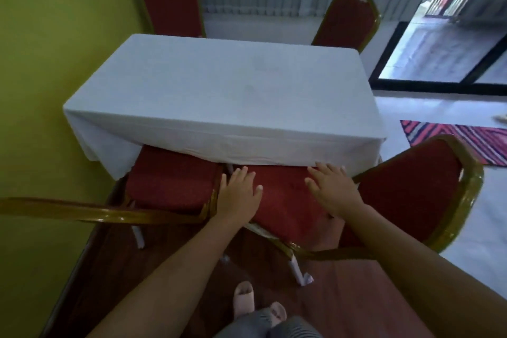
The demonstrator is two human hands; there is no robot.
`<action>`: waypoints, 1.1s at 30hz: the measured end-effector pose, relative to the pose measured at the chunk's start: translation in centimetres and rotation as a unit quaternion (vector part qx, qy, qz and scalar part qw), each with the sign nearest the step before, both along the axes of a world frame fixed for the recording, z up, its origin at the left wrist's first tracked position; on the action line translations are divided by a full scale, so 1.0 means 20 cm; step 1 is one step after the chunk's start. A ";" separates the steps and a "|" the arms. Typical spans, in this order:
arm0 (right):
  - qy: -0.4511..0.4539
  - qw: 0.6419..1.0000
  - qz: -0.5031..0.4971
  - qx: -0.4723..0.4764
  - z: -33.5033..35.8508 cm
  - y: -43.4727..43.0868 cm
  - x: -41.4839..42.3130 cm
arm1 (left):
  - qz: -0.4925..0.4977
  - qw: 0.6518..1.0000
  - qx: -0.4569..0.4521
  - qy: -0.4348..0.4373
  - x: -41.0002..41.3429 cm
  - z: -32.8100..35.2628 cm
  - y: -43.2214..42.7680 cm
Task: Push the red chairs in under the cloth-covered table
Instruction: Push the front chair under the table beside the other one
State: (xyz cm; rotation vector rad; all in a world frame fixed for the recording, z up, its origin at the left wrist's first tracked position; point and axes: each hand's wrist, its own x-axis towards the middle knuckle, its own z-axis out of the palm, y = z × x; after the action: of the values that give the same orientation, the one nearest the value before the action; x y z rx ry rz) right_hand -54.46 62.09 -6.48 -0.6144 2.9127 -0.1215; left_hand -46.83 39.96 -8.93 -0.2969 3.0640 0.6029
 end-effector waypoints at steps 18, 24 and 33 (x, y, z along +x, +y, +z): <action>0.071 0.994 0.000 -0.085 0.26 1.29 -0.44 | -0.077 0.991 0.107 0.026 -0.14 0.08 1.52; -0.003 0.989 0.035 -0.143 0.27 1.42 -0.50 | -0.058 0.988 0.142 0.025 -0.13 0.12 1.90; 0.031 0.984 0.036 -0.174 0.26 1.53 -0.58 | 0.034 0.982 0.169 0.075 -0.15 0.13 2.05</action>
State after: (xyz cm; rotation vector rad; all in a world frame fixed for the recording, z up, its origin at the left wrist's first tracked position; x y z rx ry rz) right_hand -66.12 92.75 -1.21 -0.7867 2.9449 -0.6219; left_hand -49.78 80.91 -6.27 -0.3646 3.0215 1.1820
